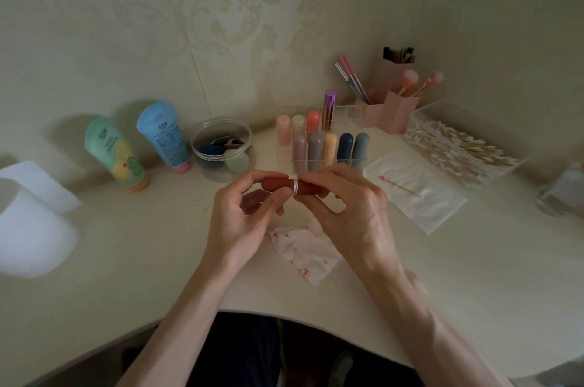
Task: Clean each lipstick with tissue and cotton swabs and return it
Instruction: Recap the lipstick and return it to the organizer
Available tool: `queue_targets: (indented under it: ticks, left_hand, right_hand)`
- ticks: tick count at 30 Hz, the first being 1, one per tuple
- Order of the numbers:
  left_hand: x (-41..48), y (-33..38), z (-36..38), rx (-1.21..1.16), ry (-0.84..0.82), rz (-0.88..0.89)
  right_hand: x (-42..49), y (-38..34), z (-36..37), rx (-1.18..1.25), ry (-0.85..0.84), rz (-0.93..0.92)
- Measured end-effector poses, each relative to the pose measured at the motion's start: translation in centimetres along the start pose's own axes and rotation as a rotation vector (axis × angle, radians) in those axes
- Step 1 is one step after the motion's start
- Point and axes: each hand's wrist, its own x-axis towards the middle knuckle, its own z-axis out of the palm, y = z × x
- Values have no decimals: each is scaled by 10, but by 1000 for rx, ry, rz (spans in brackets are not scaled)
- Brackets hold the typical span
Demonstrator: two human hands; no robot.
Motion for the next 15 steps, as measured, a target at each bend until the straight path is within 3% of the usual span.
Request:
queue_targets:
  ticks: [8,15]
  left_hand:
    - [1,2,1,3,-14,-23]
    - [12,18,2,75,-68,-48]
  right_hand:
    - [-1,1,5,6,-2,1]
    - [1,2,2,-38,-102,77]
